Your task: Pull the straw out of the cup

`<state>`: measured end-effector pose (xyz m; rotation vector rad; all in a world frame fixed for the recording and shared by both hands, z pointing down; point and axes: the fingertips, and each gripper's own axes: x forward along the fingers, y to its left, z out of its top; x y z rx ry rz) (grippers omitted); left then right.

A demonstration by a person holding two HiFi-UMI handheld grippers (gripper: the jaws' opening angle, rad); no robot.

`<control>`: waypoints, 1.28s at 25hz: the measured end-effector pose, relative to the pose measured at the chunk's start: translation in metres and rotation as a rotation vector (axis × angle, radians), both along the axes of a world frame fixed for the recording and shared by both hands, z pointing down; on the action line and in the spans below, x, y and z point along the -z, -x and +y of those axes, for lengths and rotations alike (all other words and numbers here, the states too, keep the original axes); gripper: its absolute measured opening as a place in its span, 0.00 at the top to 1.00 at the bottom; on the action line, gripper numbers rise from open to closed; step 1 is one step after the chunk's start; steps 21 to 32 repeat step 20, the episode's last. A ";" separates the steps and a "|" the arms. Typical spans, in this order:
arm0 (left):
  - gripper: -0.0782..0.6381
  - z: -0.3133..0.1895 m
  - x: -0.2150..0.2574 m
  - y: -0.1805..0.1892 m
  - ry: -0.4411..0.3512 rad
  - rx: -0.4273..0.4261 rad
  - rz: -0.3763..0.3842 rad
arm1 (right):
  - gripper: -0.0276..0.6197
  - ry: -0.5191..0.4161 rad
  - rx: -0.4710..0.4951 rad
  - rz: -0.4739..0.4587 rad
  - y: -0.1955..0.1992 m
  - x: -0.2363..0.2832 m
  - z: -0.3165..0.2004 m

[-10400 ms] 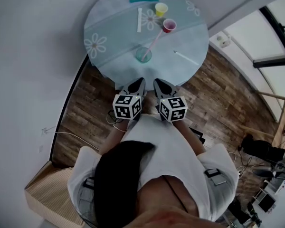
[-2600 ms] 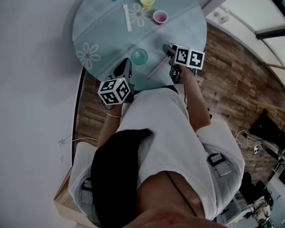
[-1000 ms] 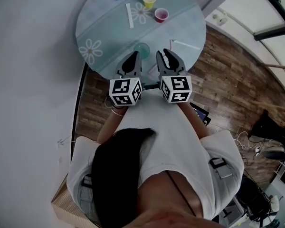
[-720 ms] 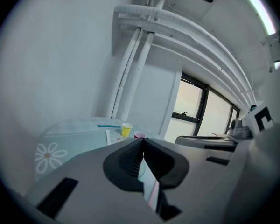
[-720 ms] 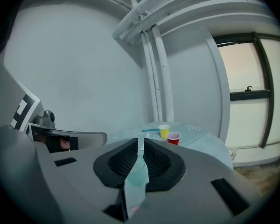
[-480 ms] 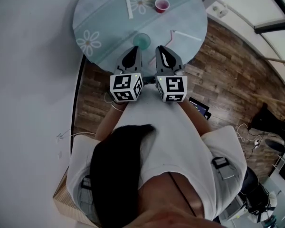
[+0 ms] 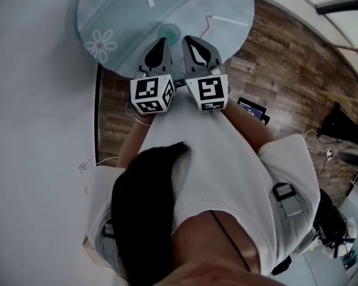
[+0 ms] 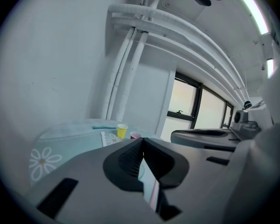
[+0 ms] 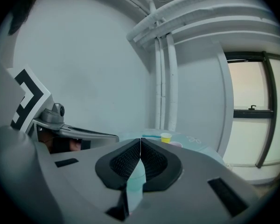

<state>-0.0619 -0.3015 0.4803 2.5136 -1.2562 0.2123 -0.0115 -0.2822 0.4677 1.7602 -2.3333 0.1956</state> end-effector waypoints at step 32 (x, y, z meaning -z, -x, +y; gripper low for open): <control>0.88 -0.004 -0.006 0.009 0.032 0.046 0.016 | 0.91 0.055 0.053 -0.004 0.011 -0.011 -0.008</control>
